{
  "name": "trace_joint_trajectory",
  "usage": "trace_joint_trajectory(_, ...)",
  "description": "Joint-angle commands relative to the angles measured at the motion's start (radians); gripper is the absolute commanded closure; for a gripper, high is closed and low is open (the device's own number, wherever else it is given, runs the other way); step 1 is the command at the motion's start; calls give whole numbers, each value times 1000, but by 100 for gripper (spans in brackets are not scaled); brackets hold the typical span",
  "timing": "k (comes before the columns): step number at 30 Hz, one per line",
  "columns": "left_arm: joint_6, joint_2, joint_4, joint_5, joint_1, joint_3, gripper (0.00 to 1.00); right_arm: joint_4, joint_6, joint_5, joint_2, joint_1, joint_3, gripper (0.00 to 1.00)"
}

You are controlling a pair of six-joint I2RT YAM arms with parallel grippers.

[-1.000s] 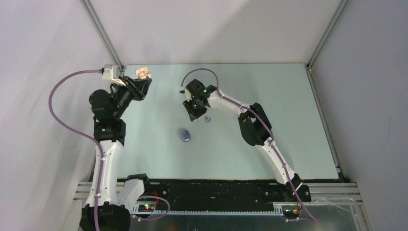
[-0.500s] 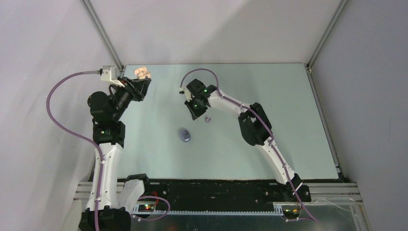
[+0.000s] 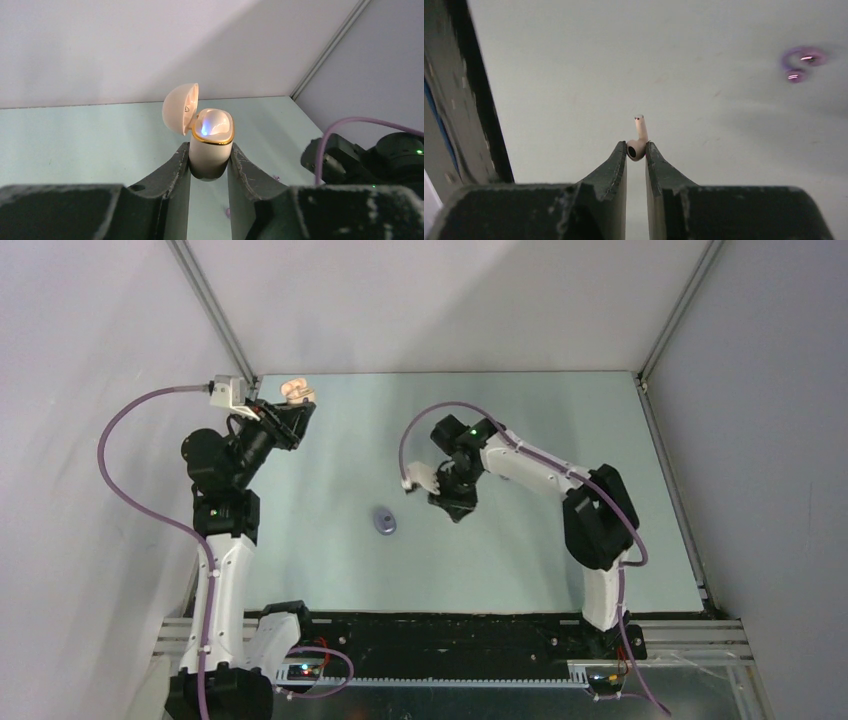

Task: Insert the wireless bluetooth earbuds into the charging case
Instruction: Move the right earbud to the center of the board.

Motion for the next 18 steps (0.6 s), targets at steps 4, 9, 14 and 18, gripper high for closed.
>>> trace_joint_trajectory(4,20,-14,43,32,11,-4,100,-252,-530,123,-57,-25,-195,99)
trace_joint_trajectory(9,27,-13,27,37,10,4,100,-153,-609,180,-34,-18,-215,98)
trace_joint_trajectory(14,29,-6,20,38,11,12,100,-97,-668,191,0,17,-184,98)
trace_joint_trajectory(18,25,1,19,38,11,15,100,-32,-743,181,-9,37,-220,98)
